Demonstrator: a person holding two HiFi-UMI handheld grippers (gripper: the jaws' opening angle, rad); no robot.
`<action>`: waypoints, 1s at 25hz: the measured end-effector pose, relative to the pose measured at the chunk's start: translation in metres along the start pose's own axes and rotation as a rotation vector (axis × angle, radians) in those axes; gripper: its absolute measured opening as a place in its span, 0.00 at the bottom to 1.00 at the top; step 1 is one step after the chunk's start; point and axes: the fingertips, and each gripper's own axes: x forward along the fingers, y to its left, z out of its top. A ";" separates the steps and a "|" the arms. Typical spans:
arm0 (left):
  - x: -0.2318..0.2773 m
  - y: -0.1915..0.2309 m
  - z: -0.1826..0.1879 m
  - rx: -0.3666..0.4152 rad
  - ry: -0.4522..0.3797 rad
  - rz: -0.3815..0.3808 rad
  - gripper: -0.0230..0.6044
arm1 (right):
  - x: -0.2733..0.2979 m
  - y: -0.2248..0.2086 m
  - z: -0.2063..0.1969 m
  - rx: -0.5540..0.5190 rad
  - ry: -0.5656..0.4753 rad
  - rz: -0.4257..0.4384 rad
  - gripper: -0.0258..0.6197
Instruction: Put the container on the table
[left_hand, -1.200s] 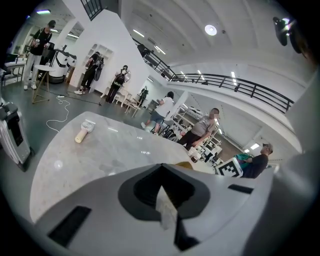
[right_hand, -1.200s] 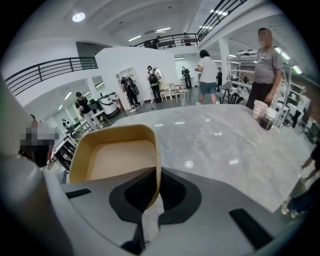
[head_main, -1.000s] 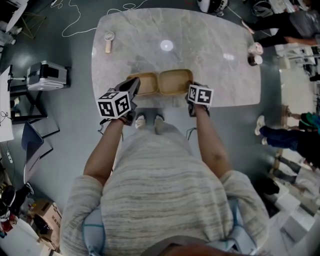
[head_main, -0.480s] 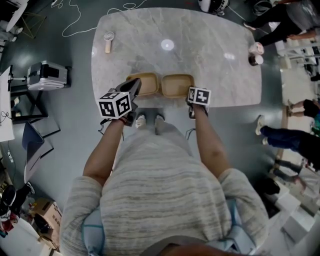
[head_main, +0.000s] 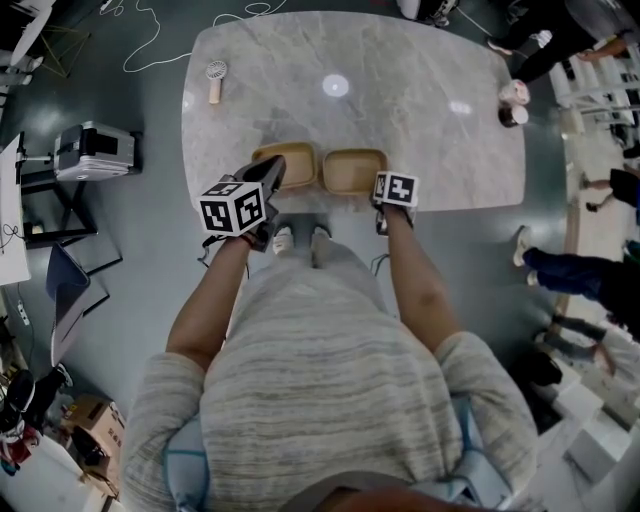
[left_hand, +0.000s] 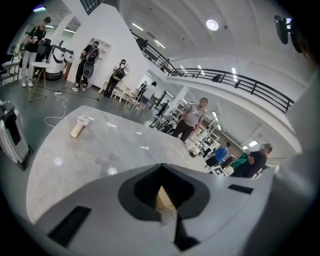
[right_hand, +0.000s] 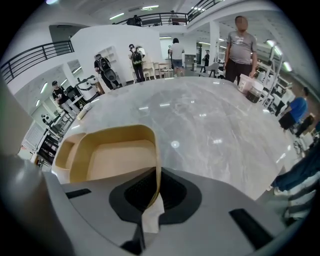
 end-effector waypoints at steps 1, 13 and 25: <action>0.001 0.000 0.000 0.001 0.002 -0.002 0.04 | 0.002 -0.001 -0.002 0.004 0.004 -0.007 0.05; 0.003 -0.001 -0.001 0.007 0.021 -0.011 0.04 | 0.012 -0.003 -0.014 0.022 0.055 -0.028 0.05; 0.007 -0.001 -0.001 0.003 0.029 -0.018 0.04 | 0.014 -0.009 -0.015 0.018 0.053 -0.024 0.05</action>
